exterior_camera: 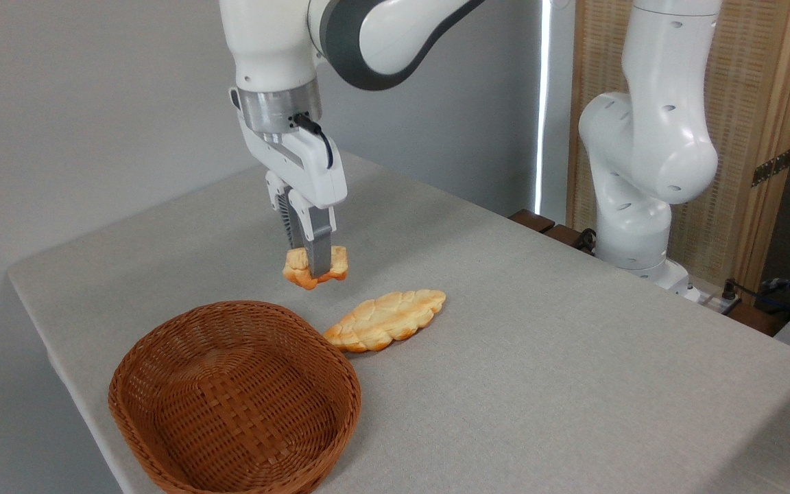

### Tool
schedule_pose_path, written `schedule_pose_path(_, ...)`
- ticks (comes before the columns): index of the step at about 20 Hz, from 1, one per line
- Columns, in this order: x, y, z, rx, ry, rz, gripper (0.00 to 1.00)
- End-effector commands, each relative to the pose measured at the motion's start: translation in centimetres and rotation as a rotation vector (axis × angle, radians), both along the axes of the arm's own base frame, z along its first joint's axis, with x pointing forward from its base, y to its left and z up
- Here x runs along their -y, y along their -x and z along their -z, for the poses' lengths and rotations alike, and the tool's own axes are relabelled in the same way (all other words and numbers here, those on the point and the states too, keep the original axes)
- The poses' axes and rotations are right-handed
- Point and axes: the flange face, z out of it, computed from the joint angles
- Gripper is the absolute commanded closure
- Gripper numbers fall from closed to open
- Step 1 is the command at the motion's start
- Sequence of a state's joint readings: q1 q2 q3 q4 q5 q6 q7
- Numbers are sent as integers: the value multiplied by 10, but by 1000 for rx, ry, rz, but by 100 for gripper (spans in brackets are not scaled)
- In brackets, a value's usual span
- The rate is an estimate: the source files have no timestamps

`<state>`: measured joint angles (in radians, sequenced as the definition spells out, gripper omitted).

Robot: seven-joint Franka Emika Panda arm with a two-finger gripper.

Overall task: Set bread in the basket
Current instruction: 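Carry the bread roll over the wicker basket and lower it inside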

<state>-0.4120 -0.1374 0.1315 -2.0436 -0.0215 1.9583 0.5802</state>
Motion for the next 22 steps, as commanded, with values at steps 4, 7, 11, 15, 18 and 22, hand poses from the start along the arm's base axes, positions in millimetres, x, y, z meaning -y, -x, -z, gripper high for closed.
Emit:
schedule_pose_path(4, -35, -28, -16, 126, 32, -78, 66)
schedule_pose_path(7, -54, -42, -10, 170, 37, -119, 66)
schedule_pose_path(11, -71, -53, 0, 190, 35, -154, 63)
schedule_pose_path(15, -67, -59, 20, 166, 18, -150, 31)
schedule_pose_path(18, -64, -67, 30, 188, 7, -145, 0)
schedule_pose_path(22, -63, -70, 32, 210, 7, -142, 0)
